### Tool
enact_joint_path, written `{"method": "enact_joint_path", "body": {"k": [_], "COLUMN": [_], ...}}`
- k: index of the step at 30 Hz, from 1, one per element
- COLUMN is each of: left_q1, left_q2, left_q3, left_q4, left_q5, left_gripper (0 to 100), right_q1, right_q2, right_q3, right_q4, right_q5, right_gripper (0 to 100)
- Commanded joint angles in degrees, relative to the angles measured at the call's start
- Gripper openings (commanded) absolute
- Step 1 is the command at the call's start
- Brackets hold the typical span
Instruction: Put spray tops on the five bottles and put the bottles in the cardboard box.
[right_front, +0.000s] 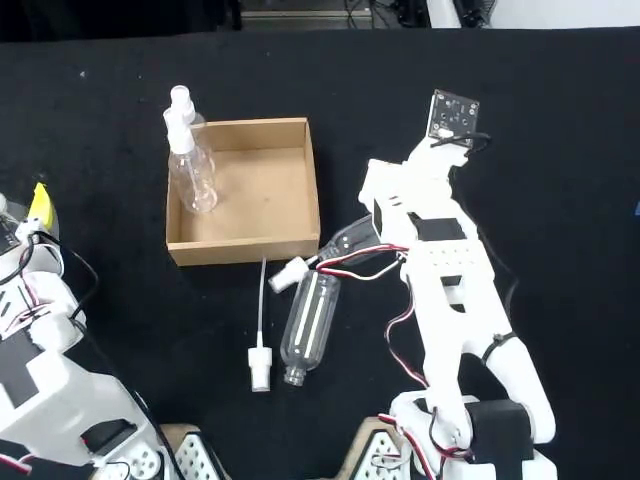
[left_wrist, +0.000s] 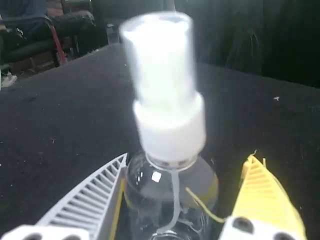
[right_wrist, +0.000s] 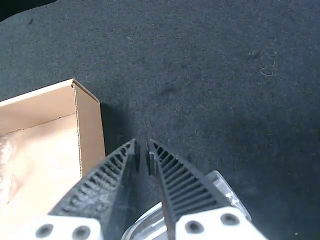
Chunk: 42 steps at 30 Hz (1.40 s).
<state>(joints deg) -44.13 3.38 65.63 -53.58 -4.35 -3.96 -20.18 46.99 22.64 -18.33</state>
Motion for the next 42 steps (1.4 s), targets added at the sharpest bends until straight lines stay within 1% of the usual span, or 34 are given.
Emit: {"method": "enact_joint_path", "body": {"k": [1,9,11,15,16,18,19,22,27,30,33,35,37,39,42], "left_q1": [-0.4,0.22,0.75,1.89,2.15,2.33,2.33,2.42,3.65,5.76,8.48,10.33,12.62,15.08,18.68], "left_q2": [-3.16,-3.08,-2.99,-3.16,-3.16,-3.16,-3.16,-3.6,-11.78,-20.22,-29.98,-36.84,-43.34,-48.88,-55.91], "left_q3": [-2.68,-2.07,-1.71,-0.92,-0.92,-0.92,-0.92,-1.89,-1.01,0.13,-0.4,-0.75,-0.75,-0.13,1.54], "left_q4": [0.0,0.0,0.0,0.0,0.0,0.0,0.0,0.0,1.93,10.37,23.91,32.62,39.65,44.31,48.79], "left_q5": [-0.53,-0.53,-0.53,-0.53,-0.62,-0.62,-0.53,-0.35,-0.18,-0.09,0.7,3.34,4.92,5.19,5.19], "left_gripper": [33,32,25,4,2,6,6,3,3,3,3,3,3,3,3], "right_q1": [1.05,1.05,1.14,1.23,1.23,1.23,1.23,1.23,1.41,2.55,4.4,5.27,5.36,5.19,5.01], "right_q2": [-3.12,-3.12,-3.12,-3.12,-3.12,-3.12,-3.12,-3.12,-3.12,-3.12,-3.12,-3.12,-2.95,-1.71,1.45], "right_q3": [-0.13,-0.13,-0.13,-0.13,-0.13,-0.13,-0.13,-0.13,-0.13,-0.22,-0.4,-0.48,0.31,1.1,0.84], "right_q4": [-1.41,-1.41,-1.41,-1.41,-1.41,-1.41,-1.41,-1.41,-1.41,-1.49,-1.49,-1.93,-3.69,-5.71,-8.18], "right_q5": [0.09,0.09,0.09,0.09,0.09,0.09,0.09,0.09,0.09,0.09,0.09,0.09,0.09,0.79,3.96], "right_gripper": [1.1,1.1,1.1,1.1,1.1,1.1,1.1,1.1,1.1,1.1,1.1,1.1,1.1,1.1,1.1]}}
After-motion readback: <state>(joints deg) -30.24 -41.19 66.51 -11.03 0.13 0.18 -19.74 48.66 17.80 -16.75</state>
